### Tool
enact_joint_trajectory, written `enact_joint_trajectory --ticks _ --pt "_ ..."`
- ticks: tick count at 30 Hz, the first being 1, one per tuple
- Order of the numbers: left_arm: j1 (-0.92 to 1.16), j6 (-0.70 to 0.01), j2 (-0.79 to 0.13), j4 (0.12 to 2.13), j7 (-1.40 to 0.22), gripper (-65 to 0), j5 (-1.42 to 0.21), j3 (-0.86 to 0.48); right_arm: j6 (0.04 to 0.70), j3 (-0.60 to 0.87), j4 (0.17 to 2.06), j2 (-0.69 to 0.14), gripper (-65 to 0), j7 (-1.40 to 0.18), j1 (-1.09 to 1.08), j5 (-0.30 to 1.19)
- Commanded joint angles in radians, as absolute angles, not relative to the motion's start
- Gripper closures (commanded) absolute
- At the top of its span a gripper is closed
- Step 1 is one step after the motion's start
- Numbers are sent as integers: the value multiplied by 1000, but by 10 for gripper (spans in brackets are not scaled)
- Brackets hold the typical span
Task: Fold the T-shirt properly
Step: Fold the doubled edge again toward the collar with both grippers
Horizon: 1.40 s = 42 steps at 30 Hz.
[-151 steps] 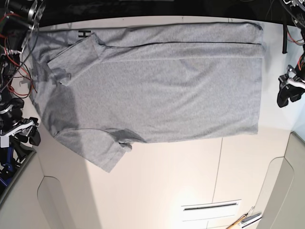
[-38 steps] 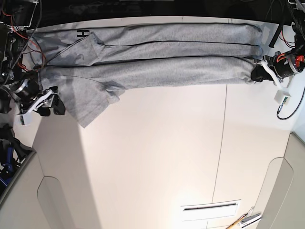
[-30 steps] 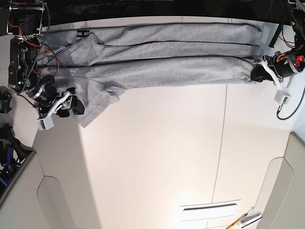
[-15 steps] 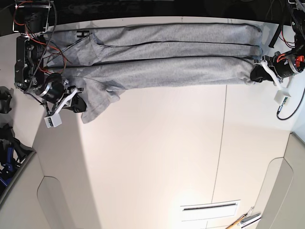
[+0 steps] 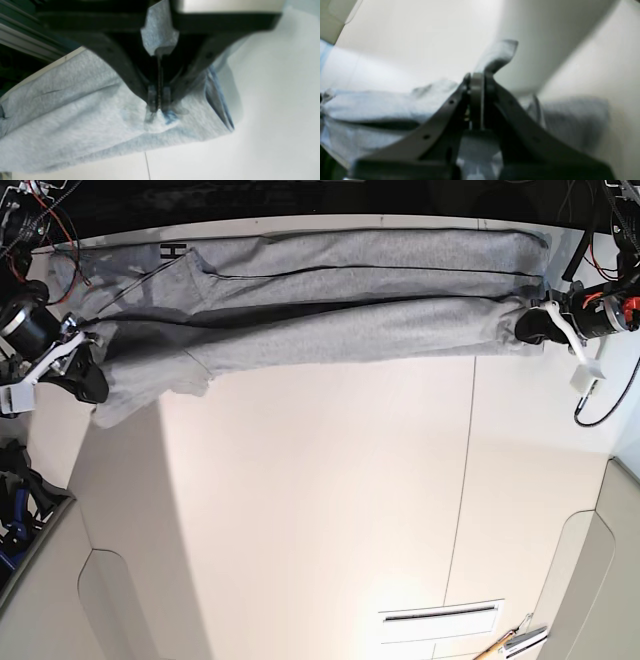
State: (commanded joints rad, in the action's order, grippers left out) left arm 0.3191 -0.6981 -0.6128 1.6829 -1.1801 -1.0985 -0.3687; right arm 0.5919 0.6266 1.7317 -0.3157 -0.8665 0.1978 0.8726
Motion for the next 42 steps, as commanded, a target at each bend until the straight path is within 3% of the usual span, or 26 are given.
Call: enact_joint_trajectory --ticks 10,18,19,21,23,24,26,34,37,39,42 --pt "334 -698 -612 1687 -1382 0 -1354 -522 592 685 1750 -315 0 -873 346 910" --pt "456 -698 -612 1761 -1396 0 -1394 -559 591 685 1742 -262 0 -902 402 886" --pt "458 -698 -612 1761 -1396 0 -1394 -559 591 685 1732 -248 -22 -900 406 878" --pt "458 -698 -612 1761 -1396 -11 -1393 -559 588 685 1700 -231 -233 -898 411 874" --pt "458 -698 -612 1761 -1395 -128 -1384 -559 580 687 1670 -233 -348 -898 411 875" --pt "458 -698 -612 1761 -1384 -178 -1367 -559 580 693 1668 -233 -352 -898 410 881" --pt "458 -698 -612 1761 -1376 -221 -1361 -559 581 717 1670 -232 -351 -899 410 940" --pt "466 -698 -612 1761 -1377 -222 -1419 -736 592 854 1747 -232 -351 -941 411 1018" --pt "492 -698 -609 1761 -1377 -313 -1426 -764 592 860 1792 -232 -347 -943 410 1023" --pt "510 -698 -592 1761 -1362 -395 -1425 -764 592 859 1816 -232 -271 -943 410 1030" --pt "519 -698 -536 1759 -1338 -410 -1402 -764 592 859 1820 -229 0 -943 410 1041"
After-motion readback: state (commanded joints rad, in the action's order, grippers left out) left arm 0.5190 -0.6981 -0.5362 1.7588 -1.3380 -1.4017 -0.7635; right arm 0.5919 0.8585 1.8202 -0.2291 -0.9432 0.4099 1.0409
